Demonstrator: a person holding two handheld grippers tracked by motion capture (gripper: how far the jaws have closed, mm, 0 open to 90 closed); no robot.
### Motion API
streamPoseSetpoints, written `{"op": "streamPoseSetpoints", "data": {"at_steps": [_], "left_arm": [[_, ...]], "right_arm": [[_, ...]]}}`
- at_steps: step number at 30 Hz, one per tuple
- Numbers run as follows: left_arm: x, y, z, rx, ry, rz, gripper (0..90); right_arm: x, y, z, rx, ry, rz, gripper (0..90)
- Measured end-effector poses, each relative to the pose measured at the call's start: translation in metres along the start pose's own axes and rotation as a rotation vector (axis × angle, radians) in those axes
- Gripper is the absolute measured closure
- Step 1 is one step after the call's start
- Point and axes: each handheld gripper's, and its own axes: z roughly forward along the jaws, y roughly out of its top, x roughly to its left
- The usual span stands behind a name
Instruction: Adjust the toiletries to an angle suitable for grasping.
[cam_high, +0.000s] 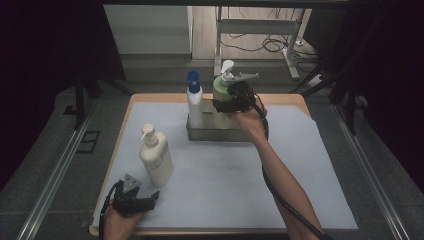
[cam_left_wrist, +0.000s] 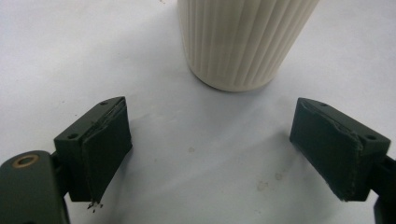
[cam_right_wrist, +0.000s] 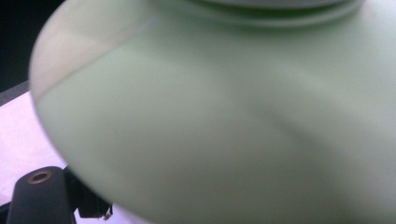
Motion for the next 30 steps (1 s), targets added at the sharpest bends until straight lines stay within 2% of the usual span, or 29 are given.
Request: {"op": "streamPoseSetpoints", "data": {"at_steps": [10,30], "left_arm": [[0.0,0.0,0.0,0.0,0.0,0.0,12.2],[0.0,0.0,0.0,0.0,0.0,0.0,12.2]], "right_arm": [[0.002,-0.005,0.01,0.025,0.004,-0.004,13.1],[0.002,-0.026,0.034,0.089,0.014,-0.004,13.1]]}}
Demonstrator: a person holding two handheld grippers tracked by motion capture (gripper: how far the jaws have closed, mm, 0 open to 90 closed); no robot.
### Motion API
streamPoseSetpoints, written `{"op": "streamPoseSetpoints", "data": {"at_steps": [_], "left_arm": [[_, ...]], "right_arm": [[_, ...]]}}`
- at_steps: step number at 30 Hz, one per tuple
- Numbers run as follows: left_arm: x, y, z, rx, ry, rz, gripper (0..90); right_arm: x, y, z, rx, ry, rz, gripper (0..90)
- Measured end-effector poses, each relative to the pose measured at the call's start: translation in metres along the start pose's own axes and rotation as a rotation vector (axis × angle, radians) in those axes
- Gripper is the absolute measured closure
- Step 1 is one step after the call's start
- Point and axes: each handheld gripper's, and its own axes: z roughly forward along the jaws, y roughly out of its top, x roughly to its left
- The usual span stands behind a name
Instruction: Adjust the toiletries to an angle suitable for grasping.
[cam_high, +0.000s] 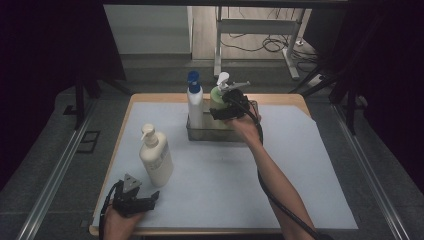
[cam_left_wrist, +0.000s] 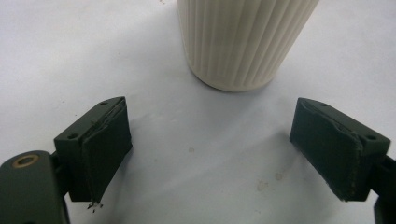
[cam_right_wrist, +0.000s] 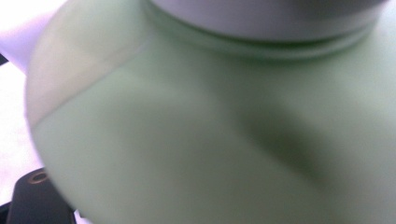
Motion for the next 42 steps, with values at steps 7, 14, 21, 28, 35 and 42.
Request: {"op": "streamPoseSetpoints", "data": {"at_steps": [7,14,21,28,35,42], "left_arm": [[0.0,0.0,0.0,-0.001,0.0,0.0,12.2],[0.0,0.0,0.0,0.0,0.001,0.001,12.1],[0.0,0.0,0.0,-0.001,0.001,0.001,12.2],[0.0,0.0,0.0,-0.001,0.001,0.001,12.2],[0.0,0.0,0.0,-0.001,0.002,0.001,12.2],[0.0,0.0,0.0,-0.002,0.002,0.001,12.2]], "right_arm": [[-0.001,-0.009,0.009,0.023,0.003,0.002,13.1],[-0.003,-0.014,0.015,0.049,0.013,0.008,12.9],[-0.004,-0.014,0.018,0.054,0.031,0.001,12.3],[-0.005,-0.015,0.018,0.043,0.028,0.017,11.9],[-0.007,-0.018,0.01,0.039,0.032,0.026,11.7],[-0.009,-0.025,-0.003,0.033,0.047,0.013,14.0]]}}
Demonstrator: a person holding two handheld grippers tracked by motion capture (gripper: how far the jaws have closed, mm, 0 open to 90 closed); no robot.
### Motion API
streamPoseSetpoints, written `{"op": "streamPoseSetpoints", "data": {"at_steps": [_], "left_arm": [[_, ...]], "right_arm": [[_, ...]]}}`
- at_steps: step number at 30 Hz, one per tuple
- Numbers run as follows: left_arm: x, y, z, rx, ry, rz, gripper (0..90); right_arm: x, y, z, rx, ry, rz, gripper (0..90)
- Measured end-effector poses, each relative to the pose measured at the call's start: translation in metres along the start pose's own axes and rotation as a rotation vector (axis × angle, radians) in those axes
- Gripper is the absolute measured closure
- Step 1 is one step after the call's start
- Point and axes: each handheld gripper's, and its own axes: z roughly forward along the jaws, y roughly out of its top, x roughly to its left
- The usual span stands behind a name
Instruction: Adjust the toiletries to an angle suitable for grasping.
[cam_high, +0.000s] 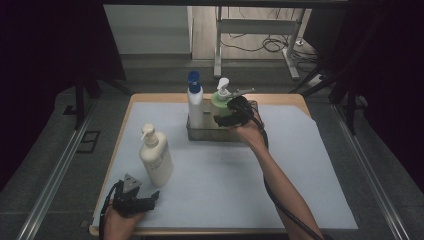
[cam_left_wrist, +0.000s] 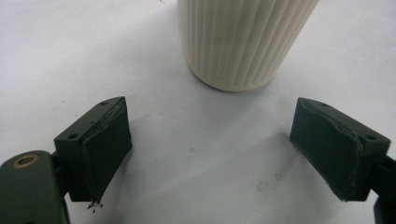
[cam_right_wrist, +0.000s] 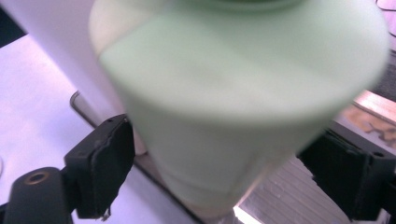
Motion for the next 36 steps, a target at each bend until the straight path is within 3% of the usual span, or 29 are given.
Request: {"op": "streamPoseSetpoints", "data": {"at_steps": [10,16,23,31,36], "left_arm": [[0.0,0.0,0.0,-0.001,-0.001,-0.001,12.2],[0.0,0.0,0.0,0.0,0.0,-0.001,12.2],[0.0,0.0,0.0,0.0,0.001,-0.001,12.2],[0.0,0.0,0.0,0.0,0.0,0.0,12.2],[0.0,0.0,0.0,0.001,0.001,0.0,12.2]], "right_arm": [[-0.004,-0.018,-0.014,0.004,0.035,-0.006,30.4],[-0.006,-0.026,-0.022,-0.005,0.048,-0.035,41.3],[-0.016,-0.033,-0.027,-0.002,0.022,0.004,51.3],[-0.033,-0.038,-0.02,0.011,-0.026,0.039,78.6],[-0.036,-0.04,-0.008,0.019,-0.05,0.06,89.1]]}}
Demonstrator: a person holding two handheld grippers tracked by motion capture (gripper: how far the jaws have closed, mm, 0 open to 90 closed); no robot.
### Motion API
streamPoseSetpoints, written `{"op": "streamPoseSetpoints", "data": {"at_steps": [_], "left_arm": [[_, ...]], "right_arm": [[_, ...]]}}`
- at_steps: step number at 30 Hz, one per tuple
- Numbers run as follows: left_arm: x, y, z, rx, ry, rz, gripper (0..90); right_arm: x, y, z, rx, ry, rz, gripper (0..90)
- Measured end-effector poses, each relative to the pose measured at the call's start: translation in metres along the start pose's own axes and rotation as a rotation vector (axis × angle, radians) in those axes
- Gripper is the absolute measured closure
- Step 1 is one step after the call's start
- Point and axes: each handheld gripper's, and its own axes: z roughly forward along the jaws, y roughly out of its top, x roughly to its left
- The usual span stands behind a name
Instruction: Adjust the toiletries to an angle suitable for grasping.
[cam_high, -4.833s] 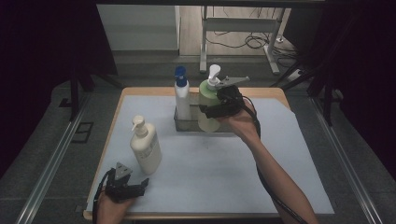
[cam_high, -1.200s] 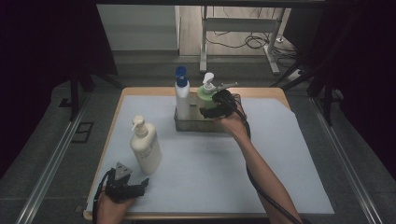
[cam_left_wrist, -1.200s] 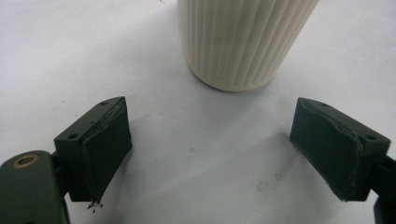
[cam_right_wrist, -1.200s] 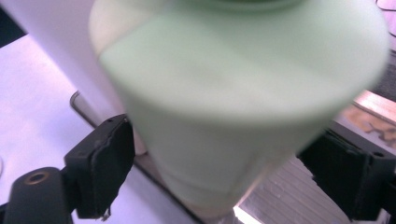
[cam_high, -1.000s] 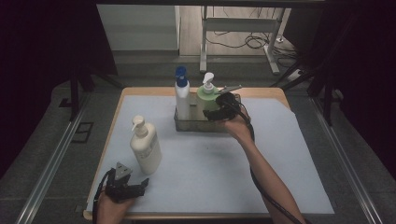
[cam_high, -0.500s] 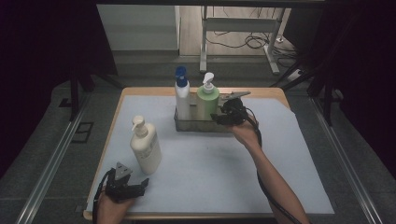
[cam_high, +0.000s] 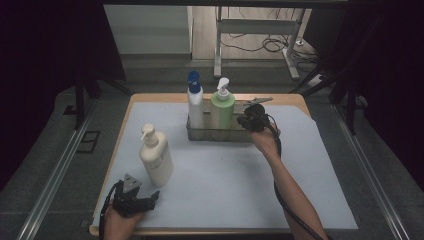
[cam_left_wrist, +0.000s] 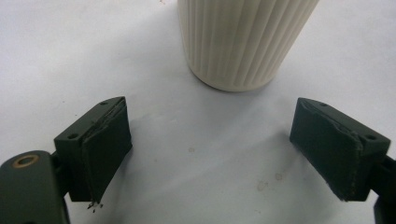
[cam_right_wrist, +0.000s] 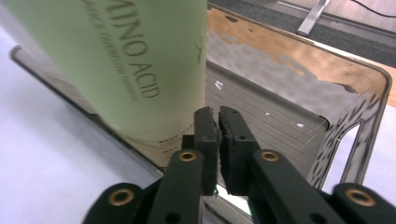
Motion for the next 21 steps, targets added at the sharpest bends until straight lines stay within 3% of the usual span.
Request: {"op": "streamPoseSetpoints", "data": {"at_steps": [7,21], "left_arm": [[0.0,0.0,0.0,-0.001,0.0,-0.001,12.2],[0.0,0.0,0.0,0.0,-0.001,-0.003,12.2]], "right_arm": [[0.001,0.004,0.014,0.025,-0.038,0.011,89.7],[0.003,0.006,0.036,0.058,-0.031,0.046,89.7]]}}
